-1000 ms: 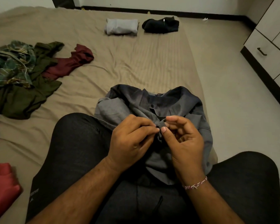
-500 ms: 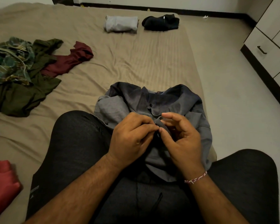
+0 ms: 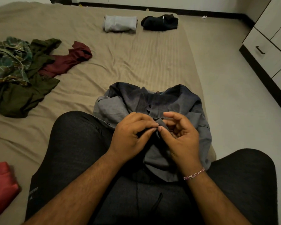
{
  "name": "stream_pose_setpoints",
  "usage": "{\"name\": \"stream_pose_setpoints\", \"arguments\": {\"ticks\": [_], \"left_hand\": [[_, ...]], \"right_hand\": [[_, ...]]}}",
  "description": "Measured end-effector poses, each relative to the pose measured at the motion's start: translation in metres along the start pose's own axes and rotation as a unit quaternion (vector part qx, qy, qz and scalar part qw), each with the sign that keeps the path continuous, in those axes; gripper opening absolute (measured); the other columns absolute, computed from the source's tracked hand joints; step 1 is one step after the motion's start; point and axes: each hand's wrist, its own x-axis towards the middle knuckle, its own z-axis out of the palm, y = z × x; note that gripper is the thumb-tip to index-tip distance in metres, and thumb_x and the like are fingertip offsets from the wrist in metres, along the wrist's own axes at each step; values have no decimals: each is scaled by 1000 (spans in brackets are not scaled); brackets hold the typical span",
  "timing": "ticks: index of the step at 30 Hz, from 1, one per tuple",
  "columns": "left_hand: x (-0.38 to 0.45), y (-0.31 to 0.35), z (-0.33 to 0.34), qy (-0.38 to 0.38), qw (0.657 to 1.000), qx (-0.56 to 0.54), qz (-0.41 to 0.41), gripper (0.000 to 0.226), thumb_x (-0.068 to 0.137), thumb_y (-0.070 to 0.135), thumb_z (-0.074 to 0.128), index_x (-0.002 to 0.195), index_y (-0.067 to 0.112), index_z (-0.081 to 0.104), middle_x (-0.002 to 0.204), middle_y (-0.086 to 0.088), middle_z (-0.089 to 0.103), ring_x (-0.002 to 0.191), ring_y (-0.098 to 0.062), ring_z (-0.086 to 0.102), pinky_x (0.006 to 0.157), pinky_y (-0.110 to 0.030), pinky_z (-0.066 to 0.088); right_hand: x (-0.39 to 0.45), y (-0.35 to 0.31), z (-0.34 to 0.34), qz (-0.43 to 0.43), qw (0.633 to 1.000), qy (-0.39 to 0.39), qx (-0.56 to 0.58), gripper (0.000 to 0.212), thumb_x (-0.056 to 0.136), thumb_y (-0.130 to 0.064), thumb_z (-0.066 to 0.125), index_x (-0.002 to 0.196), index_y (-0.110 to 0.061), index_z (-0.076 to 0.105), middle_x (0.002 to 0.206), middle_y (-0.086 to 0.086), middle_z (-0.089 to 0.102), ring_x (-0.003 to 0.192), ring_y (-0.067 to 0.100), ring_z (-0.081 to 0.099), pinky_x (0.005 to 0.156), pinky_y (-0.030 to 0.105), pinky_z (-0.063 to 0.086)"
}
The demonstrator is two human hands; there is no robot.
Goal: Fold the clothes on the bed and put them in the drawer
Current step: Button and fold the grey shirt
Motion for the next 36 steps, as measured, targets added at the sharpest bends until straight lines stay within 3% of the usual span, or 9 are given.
{"name": "stream_pose_setpoints", "arguments": {"ticks": [3,6,9,13,16,20,22,28,36], "left_hand": [[2,-1,0,-6,999,-29,-24,9,91,10,78,100,11,79,101,3,74,97,-10,68,86,-34,55],[2,1,-1,-10,995,-75,-70,13,88,6,80,100,11,78,98,5,74,94,-7,69,85,-23,53],[3,1,-1,-12,987,-106,-121,27,86,5,81,111,14,75,101,7,72,92,-6,69,81,-15,49],[4,-3,0,-24,984,-112,-133,43,86,9,82,127,15,69,119,6,67,81,-17,65,76,-22,53],[3,-6,1,-62,975,-136,-166,51,89,9,79,137,19,64,113,17,67,75,-13,62,74,-18,51],[6,-9,3,-108,965,-169,-169,50,94,6,72,142,16,59,134,11,66,115,-11,67,99,-28,54],[8,-11,3,-119,961,-182,-172,48,95,4,70,141,14,60,133,7,67,124,-10,64,104,-30,53],[7,-16,6,-115,957,-177,-198,33,93,9,74,125,20,71,118,7,74,111,-12,69,98,-34,57],[7,-13,6,-58,970,-134,-195,16,86,13,82,95,25,75,90,11,74,85,-9,72,76,-22,57]], "right_hand": [[0,1,-1,6,1000,-9,1,40,87,6,76,118,-18,67,102,0,74,97,15,73,86,25,59],[0,2,0,9,1000,-17,-5,42,87,5,76,118,-21,67,102,-3,74,99,14,73,85,24,58],[1,1,-1,8,1000,-25,-5,42,87,6,74,119,-19,66,103,-5,74,99,14,73,86,24,59],[3,3,-3,17,999,-45,13,40,88,10,71,120,-14,65,106,-6,74,100,11,72,85,22,58],[5,6,-4,42,997,-57,31,39,89,10,70,119,-14,66,111,1,73,102,13,72,86,23,58],[10,11,-3,39,997,-63,27,42,89,12,69,120,-16,66,116,1,73,107,16,71,91,27,58],[11,13,-4,38,997,-66,25,43,89,12,69,120,-18,66,113,4,73,107,21,71,92,31,59],[12,12,-6,31,997,-65,5,43,89,11,70,124,-13,64,107,8,75,102,20,74,91,32,60],[10,15,-3,4,998,-28,-51,50,87,4,76,128,-19,63,99,1,71,97,18,72,87,31,59]]}}
